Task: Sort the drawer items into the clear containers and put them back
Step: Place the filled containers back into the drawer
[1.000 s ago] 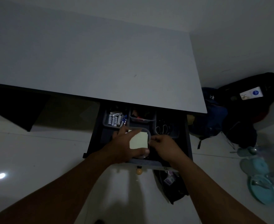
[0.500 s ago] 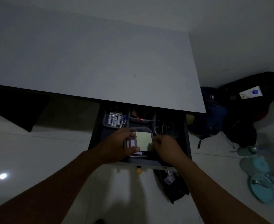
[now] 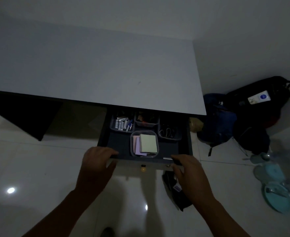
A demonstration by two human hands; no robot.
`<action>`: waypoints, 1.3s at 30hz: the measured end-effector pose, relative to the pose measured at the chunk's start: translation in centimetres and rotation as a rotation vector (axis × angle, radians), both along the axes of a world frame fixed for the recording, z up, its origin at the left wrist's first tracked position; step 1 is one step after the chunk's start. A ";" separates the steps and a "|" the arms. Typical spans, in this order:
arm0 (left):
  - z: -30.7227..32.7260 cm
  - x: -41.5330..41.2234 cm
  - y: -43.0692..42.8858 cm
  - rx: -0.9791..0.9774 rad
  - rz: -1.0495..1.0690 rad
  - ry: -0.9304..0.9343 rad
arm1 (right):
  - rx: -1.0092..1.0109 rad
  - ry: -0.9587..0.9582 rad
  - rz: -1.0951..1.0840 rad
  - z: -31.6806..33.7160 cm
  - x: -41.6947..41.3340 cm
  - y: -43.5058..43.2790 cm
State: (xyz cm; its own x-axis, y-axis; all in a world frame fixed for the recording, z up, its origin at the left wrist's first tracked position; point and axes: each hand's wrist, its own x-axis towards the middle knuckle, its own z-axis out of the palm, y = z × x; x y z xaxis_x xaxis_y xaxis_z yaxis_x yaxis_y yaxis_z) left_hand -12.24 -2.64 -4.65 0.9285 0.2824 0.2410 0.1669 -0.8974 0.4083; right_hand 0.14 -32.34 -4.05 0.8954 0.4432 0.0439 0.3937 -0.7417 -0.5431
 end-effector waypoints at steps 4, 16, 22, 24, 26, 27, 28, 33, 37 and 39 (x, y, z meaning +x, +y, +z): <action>0.2 -1.0 -2.2 -0.157 0.461 -0.132 | -0.021 -0.049 -0.351 0.3 -3.2 -0.4; -6.0 -0.9 -3.8 -0.872 0.593 -0.162 | 0.301 0.495 -0.409 -5.1 -4.8 7.0; -5.5 -0.2 -3.0 -0.914 0.540 -0.187 | 0.145 0.412 -0.254 -5.5 -5.5 9.4; -5.1 -0.1 -2.9 -0.925 0.541 -0.192 | 0.157 0.391 -0.286 -6.0 -5.3 9.9; -4.9 0.1 -2.7 -0.924 0.547 -0.192 | 0.161 0.369 -0.308 -6.4 -5.4 10.3; -4.8 0.4 -2.3 -0.918 0.545 -0.191 | 0.155 0.349 -0.312 -6.5 -5.3 10.5; -4.6 0.9 -1.9 -0.908 0.537 -0.194 | 0.161 0.332 -0.315 -6.5 -5.1 10.9; -4.2 4.8 1.0 -0.900 0.489 -0.206 | 0.248 0.274 -0.341 -6.3 -1.7 13.5; -4.7 8.0 2.1 -0.872 0.478 -0.222 | 0.226 0.225 -0.355 -6.8 1.6 14.8; -5.2 9.7 2.7 -0.861 0.478 -0.219 | 0.221 0.203 -0.352 -7.1 3.4 15.5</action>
State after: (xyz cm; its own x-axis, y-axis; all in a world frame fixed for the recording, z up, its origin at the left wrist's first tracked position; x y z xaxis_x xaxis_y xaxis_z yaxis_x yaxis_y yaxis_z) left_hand -2.57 0.01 -9.88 0.6326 0.7715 -0.0687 0.2758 -0.1416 0.9507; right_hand 3.51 -16.89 -11.14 0.9899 0.1109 -0.0887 0.0082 -0.6686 -0.7436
